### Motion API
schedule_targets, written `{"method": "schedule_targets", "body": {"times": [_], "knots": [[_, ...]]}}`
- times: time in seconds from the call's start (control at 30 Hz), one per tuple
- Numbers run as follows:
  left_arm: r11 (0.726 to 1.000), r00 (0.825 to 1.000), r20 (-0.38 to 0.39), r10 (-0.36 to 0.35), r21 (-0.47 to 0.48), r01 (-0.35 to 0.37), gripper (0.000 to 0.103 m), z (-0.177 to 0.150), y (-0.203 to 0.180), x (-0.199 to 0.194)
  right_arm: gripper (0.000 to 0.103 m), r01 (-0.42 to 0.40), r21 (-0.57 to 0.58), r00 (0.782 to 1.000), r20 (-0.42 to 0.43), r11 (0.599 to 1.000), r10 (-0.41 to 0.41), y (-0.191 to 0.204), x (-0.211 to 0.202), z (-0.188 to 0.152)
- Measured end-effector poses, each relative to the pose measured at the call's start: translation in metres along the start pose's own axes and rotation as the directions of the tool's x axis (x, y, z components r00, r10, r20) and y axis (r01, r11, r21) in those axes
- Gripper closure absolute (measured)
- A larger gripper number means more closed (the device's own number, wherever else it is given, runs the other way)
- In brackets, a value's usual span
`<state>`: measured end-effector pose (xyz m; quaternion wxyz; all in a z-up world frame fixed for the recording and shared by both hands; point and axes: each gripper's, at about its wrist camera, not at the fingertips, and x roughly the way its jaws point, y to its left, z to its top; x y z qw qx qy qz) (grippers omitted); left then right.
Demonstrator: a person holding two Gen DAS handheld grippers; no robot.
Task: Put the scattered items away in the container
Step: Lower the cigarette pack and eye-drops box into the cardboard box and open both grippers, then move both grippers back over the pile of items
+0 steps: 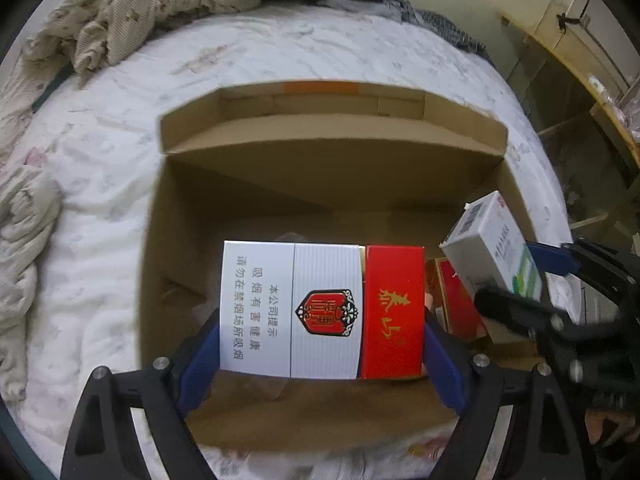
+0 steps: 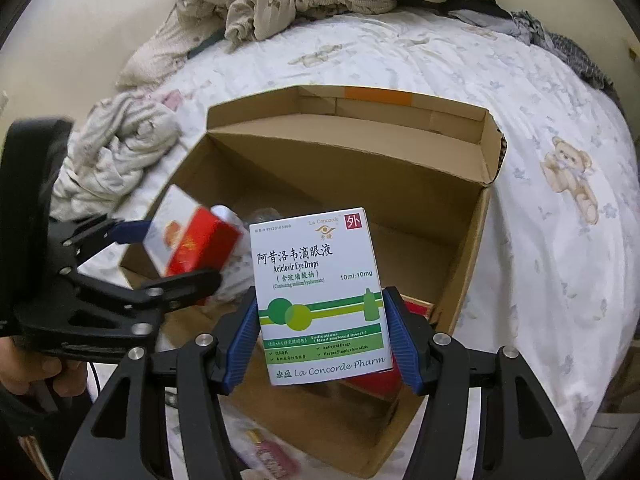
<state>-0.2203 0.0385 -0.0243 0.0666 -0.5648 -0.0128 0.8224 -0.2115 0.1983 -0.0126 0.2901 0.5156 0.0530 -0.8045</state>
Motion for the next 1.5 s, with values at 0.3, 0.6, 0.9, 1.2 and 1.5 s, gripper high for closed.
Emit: {"method": "schedule_targets", "body": {"times": [0.3, 0.6, 0.9, 1.2, 1.5], "knots": [[0.999, 0.998, -0.039, 0.041, 0.008, -0.040, 0.013, 0.009, -0.003, 0.028, 0.038, 0.039, -0.028, 0.998, -0.057, 0.999, -0.040, -0.001, 0.014, -0.003], [0.998, 0.997, -0.082, -0.011, -0.063, 0.005, 0.012, 0.007, 0.016, 0.024, 0.037, 0.042, 0.017, 0.997, -0.062, 0.999, -0.040, -0.011, 0.013, -0.002], [0.984, 0.994, -0.056, -0.096, -0.155, 0.086, 0.008, 0.005, 0.033, 0.005, 0.037, 0.004, 0.102, 1.000, -0.009, 0.995, -0.003, -0.023, -0.005, 0.003], [0.994, 0.999, -0.023, -0.045, -0.102, 0.043, 0.008, 0.002, 0.017, -0.013, 0.037, -0.029, 0.117, 0.999, 0.018, 0.993, 0.027, -0.025, -0.019, 0.001], [0.989, 0.995, 0.018, -0.102, -0.109, 0.104, 0.008, -0.043, 0.044, -0.048, 0.037, -0.136, 0.064, 0.991, 0.030, 0.989, 0.134, 0.002, -0.055, -0.027]]}}
